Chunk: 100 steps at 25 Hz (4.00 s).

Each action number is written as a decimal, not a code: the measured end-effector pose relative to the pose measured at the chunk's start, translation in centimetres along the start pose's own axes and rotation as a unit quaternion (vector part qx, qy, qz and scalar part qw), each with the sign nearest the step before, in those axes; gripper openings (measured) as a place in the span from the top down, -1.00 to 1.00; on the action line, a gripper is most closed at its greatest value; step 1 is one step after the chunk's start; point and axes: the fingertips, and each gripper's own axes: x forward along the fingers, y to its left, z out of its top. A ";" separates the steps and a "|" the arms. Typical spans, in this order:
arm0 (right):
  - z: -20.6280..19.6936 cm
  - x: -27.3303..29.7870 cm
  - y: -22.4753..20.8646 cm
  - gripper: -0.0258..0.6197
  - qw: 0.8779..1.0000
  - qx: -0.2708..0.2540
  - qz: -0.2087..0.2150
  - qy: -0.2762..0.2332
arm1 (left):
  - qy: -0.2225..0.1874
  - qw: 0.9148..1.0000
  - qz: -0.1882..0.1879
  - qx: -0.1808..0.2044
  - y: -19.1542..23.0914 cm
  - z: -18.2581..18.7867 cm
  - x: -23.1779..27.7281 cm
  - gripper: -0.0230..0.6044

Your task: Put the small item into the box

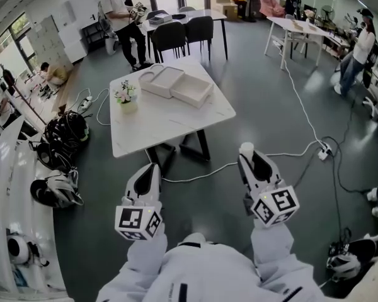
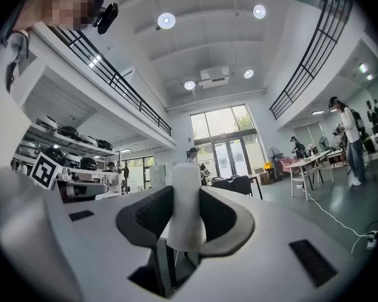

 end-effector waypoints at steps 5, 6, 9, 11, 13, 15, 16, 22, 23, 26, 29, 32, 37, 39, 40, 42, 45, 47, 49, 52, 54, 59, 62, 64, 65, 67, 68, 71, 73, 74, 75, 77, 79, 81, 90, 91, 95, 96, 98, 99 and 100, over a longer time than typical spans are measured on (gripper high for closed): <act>-0.6 0.7 -0.6 0.56 1.000 -0.002 0.006 0.010 | 0.007 1.000 0.006 -0.003 0.1 -0.5 0.8 0.93; -0.7 1.0 -0.8 0.56 1.000 0.000 0.008 0.011 | 0.008 1.000 0.005 -0.003 0.2 -0.6 1.2 0.93; -1.3 2.1 -1.4 0.56 1.000 0.011 0.016 0.013 | 0.017 1.000 -0.001 -0.004 0.2 -1.3 2.6 0.93; -1.7 3.0 -2.1 0.56 1.000 0.014 0.019 0.015 | 0.022 1.000 -0.004 -0.007 0.3 -1.7 3.6 0.93; -1.8 4.2 -2.7 0.56 1.000 0.011 0.021 0.011 | 0.026 1.000 -0.005 -0.009 0.7 -2.0 4.7 0.93; -1.9 5.8 -3.3 0.56 1.000 0.002 0.023 0.012 | 0.027 1.000 -0.006 -0.010 1.5 -2.1 6.2 0.93; -2.1 6.6 -3.6 0.56 1.000 -0.004 0.023 0.015 | 0.028 1.000 -0.008 -0.012 1.9 -2.2 7.0 0.93; -3.2 12.4 -6.3 0.56 0.999 0.004 0.022 0.023 | 0.029 0.999 -0.016 -0.020 4.4 -2.9 12.8 0.93; -3.2 13.3 -6.8 0.55 0.999 0.006 0.023 0.023 | 0.029 0.999 -0.018 -0.021 4.7 -3.0 13.7 0.93; -3.3 16.2 -8.1 0.56 0.999 0.009 0.021 0.025 | 0.031 0.999 -0.024 -0.024 5.9 -3.2 16.4 0.93; -3.6 18.5 -9.1 0.56 0.999 0.013 0.016 0.029 | 0.035 0.998 -0.030 -0.030 7.0 -3.7 19.0 0.93; -3.8 20.4 -10.1 0.55 0.999 0.017 0.013 0.030 | 0.032 0.998 -0.040 -0.032 7.6 -3.7 21.5 0.93; -4.4 22.9 -11.6 0.56 0.999 0.021 0.004 0.030 | 0.034 0.997 -0.055 -0.033 8.4 -4.4 24.7 0.93; -4.6 23.8 -12.0 0.55 0.999 0.020 0.001 0.032 | 0.035 0.997 -0.059 -0.035 8.8 -4.5 25.7 0.93; -4.7 24.2 -12.2 0.56 0.999 0.021 0.000 0.034 | 0.036 0.997 -0.061 -0.035 8.9 -4.6 26.1 0.93; -5.0 25.0 -12.7 0.55 0.999 0.021 -0.003 0.037 | 0.037 0.997 -0.063 -0.036 9.3 -4.8 27.1 0.93; -5.2 26.1 -13.6 0.55 0.999 0.024 -0.006 0.040 | 0.042 0.996 -0.065 -0.039 9.6 -5.2 28.5 0.93; -5.5 26.8 -14.3 0.55 0.999 0.027 -0.007 0.044 | 0.046 0.996 -0.064 -0.041 9.7 -5.5 29.5 0.93; -6.0 27.7 -15.3 0.55 0.998 0.032 -0.008 0.047 | 0.051 0.996 -0.063 -0.044 9.9 -6.0 30.6 0.93; -6.6 29.5 -16.9 0.55 0.998 0.037 -0.003 0.052 | 0.056 0.996 -0.056 -0.047 10.3 -6.5 32.6 0.93; -6.5 31.0 -18.1 0.55 0.998 0.040 0.007 0.056 | 0.057 0.996 -0.049 -0.050 10.4 -6.4 34.2 0.93; -6.2 35.6 -21.7 0.55 0.996 0.039 0.038 0.072 | 0.067 0.996 -0.024 -0.061 10.4 -6.8 39.1 0.93; -6.8 38.2 -23.0 0.55 0.994 0.041 0.058 0.085 | 0.079 0.994 -0.006 -0.071 10.9 -8.1 41.2 0.93; -7.3 39.9 -23.8 0.55 0.992 0.045 0.074 0.094 | 0.084 0.993 0.007 -0.078 11.3 -8.7 42.4 0.93; -7.5 40.7 -24.2 0.55 0.991 0.046 0.082 0.098 | 0.086 0.993 0.014 -0.081 11.3 -8.9 43.1 0.93; -8.1 42.3 -25.3 0.55 0.988 0.047 0.095 0.109 | 0.091 0.992 0.025 -0.086 11.5 -9.4 44.3 0.93; -8.5 43.0 -25.7 0.55 0.987 0.048 0.100 0.116 | 0.095 0.991 0.031 -0.089 11.5 -9.9 44.9 0.93; -10.1 44.5 -26.6 0.55 0.982 0.057 0.121 0.132 | 0.103 0.989 0.047 -0.100 11.6 -11.2 46.1 0.93; -10.8 45.7 -26.8 0.55 0.979 0.057 0.139 0.141 | 0.106 0.987 0.060 -0.105 11.8 -11.8 46.8 0.93; -11.1 46.3 -26.7 0.55 0.977 0.055 0.147 0.146 | 0.107 0.986 0.067 -0.108 12.0 -12.1 47.1 0.93; -11.5 46.9 -26.7 0.55 0.975 0.054 0.156 0.150 | 0.108 0.985 0.074 -0.110 12.1 -12.5 47.2 0.93; -12.1 48.1 -26.5 0.55 0.971 0.054 0.171 0.155 | 0.110 0.983 0.084 -0.118 12.3 -13.1 47.5 0.93; -12.6 49.0 -26.0 0.55 0.968 0.052 0.183 0.164 | 0.111 0.981 0.095 -0.128 12.6 -13.7 47.4 0.93; -12.7 49.8 -25.3 0.55 0.964 0.047 0.194 0.174 | 0.118 0.979 0.107 -0.125 13.1 -14.1 47.4 0.93; -15.8 54.8 -22.5 0.55 0.945 0.019 0.239 0.222 | 0.152 0.972 0.124 -0.132 16.1 -15.9 48.6 0.93; -16.2 55.3 -22.2 0.55 0.942 0.013 0.243 0.229 | 0.155 0.971 0.124 -0.134 16.4 -16.1 48.8 0.93; -18.9 57.2 -21.0 0.55 0.925 -0.011 0.263 0.273 | 0.167 0.968 0.120 -0.142 17.4 -17.0 49.7 0.93; -19.6 57.6 -20.6 0.55 0.920 -0.017 0.268 0.284 | 0.171 0.968 0.119 -0.143 17.6 -17.4 49.9 0.93; -20.9 58.2 -19.8 0.55 0.911 -0.030 0.281 0.301 | 0.178 0.967 0.117 -0.142 18.0 -18.0 50.2 0.93; -21.5 58.4 -19.4 0.55 0.906 -0.037 0.288 0.310 | 0.182 0.966 0.117 -0.141 18.2 -18.3 50.3 0.93; -22.0 58.6 -18.9 0.55 0.900 -0.043 0.295 0.318 | 0.184 0.966 0.117 -0.141 18.3 -18.6 50.3 0.93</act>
